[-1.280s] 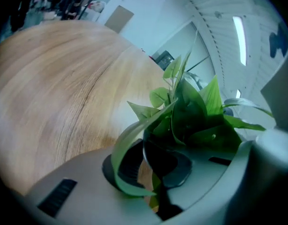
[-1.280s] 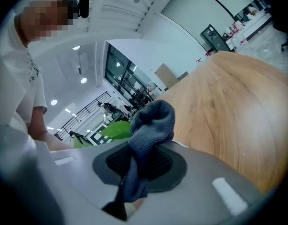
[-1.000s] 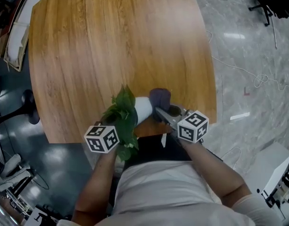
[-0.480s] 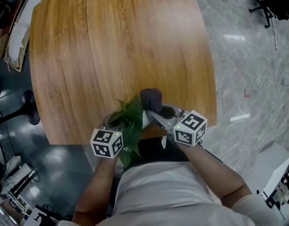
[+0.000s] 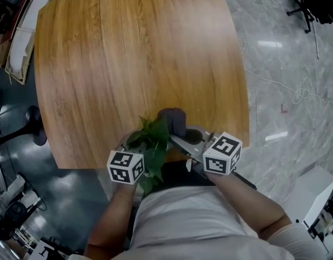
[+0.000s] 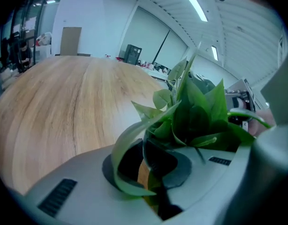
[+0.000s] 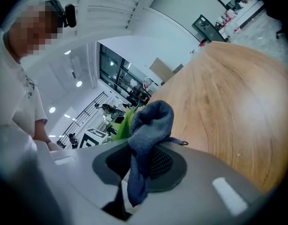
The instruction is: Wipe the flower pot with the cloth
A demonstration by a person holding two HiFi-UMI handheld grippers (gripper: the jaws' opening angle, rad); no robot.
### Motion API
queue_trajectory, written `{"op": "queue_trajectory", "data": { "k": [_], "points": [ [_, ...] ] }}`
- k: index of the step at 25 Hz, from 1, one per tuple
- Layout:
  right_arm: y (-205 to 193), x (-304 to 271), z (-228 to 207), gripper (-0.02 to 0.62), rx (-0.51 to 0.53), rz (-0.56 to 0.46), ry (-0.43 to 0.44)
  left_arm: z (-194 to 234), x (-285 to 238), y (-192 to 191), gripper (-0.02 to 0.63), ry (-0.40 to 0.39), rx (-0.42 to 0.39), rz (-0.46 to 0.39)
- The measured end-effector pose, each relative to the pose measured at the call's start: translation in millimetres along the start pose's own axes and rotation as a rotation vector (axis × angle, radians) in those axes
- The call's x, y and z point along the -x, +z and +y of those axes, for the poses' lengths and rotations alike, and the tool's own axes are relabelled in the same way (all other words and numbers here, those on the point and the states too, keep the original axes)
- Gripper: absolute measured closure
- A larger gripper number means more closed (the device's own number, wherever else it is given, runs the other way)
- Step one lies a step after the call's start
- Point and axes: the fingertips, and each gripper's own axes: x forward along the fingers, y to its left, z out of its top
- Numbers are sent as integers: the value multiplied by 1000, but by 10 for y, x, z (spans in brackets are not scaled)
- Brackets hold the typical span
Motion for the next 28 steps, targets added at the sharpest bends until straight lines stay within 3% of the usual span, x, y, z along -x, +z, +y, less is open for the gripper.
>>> {"op": "queue_trajectory", "data": {
  "k": [3,6,8,10,14,16,18,23,25,28],
  "points": [
    [-142,17,-231,532,13,5,-59,29,0,-7,577,-2,44,0],
    [-437,60,-790,532,-67,44,-183,64,-27,-13,578,-12,90,-5],
    [-500,93,-901,532,-102,54,-208,68,-51,-21,578,-18,132,-3],
    [-405,119,-717,532,-76,42,-188,66,-57,-57,578,-23,189,7],
    [-120,92,-34,532,-34,0,-48,87,-5,-136,580,-31,339,32],
    [-95,63,105,532,-18,-3,-12,97,6,-144,580,-25,375,32],
    [-176,78,-34,532,-15,-4,-41,111,4,-158,580,-23,403,24],
    [-496,234,-728,532,-104,17,-218,102,3,-187,583,-50,509,5],
    [-417,222,-623,532,-83,5,-202,89,-11,-204,586,-62,570,0],
    [-245,134,-130,532,-27,-12,-83,98,-20,-258,586,-70,659,-4]
  ]
}}
